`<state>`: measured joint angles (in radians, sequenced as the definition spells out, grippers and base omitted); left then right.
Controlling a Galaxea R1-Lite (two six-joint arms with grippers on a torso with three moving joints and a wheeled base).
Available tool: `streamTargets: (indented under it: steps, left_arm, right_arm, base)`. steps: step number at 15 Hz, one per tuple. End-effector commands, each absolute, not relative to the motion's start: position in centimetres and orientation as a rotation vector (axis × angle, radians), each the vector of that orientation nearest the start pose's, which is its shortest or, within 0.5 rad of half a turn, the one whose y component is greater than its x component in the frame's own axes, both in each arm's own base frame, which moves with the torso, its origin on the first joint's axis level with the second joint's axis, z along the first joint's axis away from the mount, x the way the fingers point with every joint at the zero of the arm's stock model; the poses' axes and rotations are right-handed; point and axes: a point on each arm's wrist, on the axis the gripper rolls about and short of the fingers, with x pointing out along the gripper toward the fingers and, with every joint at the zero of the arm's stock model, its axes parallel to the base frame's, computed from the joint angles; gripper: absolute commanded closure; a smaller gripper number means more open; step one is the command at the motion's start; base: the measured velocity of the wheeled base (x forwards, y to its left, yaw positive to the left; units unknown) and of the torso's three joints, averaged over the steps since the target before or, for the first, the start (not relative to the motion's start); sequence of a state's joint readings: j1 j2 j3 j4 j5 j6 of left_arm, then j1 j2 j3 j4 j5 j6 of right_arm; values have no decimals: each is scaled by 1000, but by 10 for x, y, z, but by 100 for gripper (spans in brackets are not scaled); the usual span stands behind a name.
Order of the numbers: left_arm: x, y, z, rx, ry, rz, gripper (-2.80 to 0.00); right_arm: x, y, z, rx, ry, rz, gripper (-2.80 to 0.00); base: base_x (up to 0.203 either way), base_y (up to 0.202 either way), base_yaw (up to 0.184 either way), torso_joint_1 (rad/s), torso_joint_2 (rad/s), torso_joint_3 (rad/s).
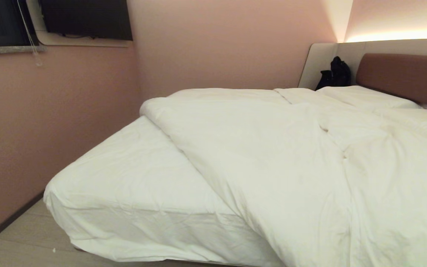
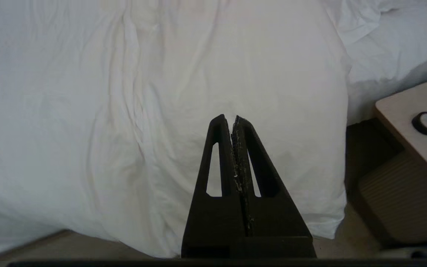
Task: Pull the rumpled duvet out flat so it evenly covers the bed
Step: Flatten the corners of the folded blanket
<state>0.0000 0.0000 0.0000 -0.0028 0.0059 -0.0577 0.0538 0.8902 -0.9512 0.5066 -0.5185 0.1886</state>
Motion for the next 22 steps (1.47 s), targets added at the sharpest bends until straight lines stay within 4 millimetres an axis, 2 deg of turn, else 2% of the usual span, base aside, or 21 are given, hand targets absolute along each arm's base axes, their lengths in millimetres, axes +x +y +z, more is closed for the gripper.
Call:
streamTargets:
  steps: [1, 3, 4, 5, 7, 11, 13, 17, 22]
  left_arm:
    - [-23, 0, 76, -58, -3, 6, 0]
    - [-23, 0, 76, -58, -3, 6, 0]
    - [-23, 0, 76, -58, -3, 6, 0]
    - [-23, 0, 76, -58, -3, 6, 0]
    - [-23, 0, 76, -58, -3, 6, 0]
    - [-23, 0, 76, -58, -3, 6, 0]
    - [-23, 0, 76, -58, -3, 6, 0]
    - [-23, 0, 76, -58, -3, 6, 0]
    - [-23, 0, 76, -58, -3, 6, 0]
  right_arm:
    - [160, -18, 277, 145, 549, -566, 0]
    - [217, -49, 270, 198, 635, -634, 0]
    - [240, -73, 263, 239, 672, -669, 0]
    - [255, -103, 255, 288, 703, -703, 0]
    - [270, -148, 240, 367, 737, -734, 0]
    - [271, -212, 215, 502, 732, -734, 0]
    - [275, -229, 201, 519, 716, -747, 0]
    - [267, -251, 185, 518, 722, -725, 0]
    - [240, -268, 190, 441, 732, -657, 0]
  base:
    - [0, 0, 0, 0, 0, 0]
    - [0, 0, 0, 0, 0, 0]
    - [0, 0, 0, 0, 0, 0]
    - [0, 0, 0, 0, 0, 0]
    - [0, 0, 0, 0, 0, 0]
    - [0, 0, 0, 0, 0, 0]
    - [0, 0, 0, 0, 0, 0]
    - [0, 0, 0, 0, 0, 0]
    - [0, 0, 0, 0, 0, 0]
